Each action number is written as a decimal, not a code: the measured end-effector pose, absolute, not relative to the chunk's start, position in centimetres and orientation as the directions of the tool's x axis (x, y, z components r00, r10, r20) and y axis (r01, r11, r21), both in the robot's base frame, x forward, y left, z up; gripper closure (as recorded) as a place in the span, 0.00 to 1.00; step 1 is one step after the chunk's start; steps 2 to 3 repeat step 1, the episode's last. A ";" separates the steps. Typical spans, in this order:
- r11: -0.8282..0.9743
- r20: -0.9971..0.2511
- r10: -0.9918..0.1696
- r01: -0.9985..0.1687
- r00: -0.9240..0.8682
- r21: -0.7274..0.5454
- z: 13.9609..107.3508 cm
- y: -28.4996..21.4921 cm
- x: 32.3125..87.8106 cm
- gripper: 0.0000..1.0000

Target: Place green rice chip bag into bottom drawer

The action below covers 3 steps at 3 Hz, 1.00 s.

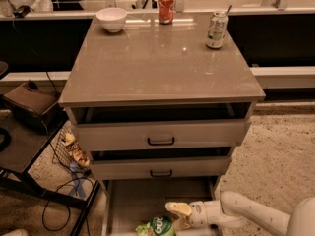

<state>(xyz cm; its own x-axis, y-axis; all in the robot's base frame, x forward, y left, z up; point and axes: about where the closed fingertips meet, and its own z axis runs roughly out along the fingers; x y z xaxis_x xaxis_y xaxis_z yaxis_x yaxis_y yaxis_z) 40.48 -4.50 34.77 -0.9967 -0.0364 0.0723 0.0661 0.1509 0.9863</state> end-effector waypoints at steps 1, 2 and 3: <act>0.151 0.072 -0.036 0.066 -0.997 0.986 34.8 -4.5 40.5 0.00; 0.151 0.072 -0.036 0.066 -0.997 0.986 34.8 -4.5 40.5 0.00; 0.151 0.072 -0.036 0.066 -0.997 0.986 34.8 -4.5 40.5 0.00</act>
Offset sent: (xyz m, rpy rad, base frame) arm 0.0000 0.0000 0.0000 0.0000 0.0000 0.0000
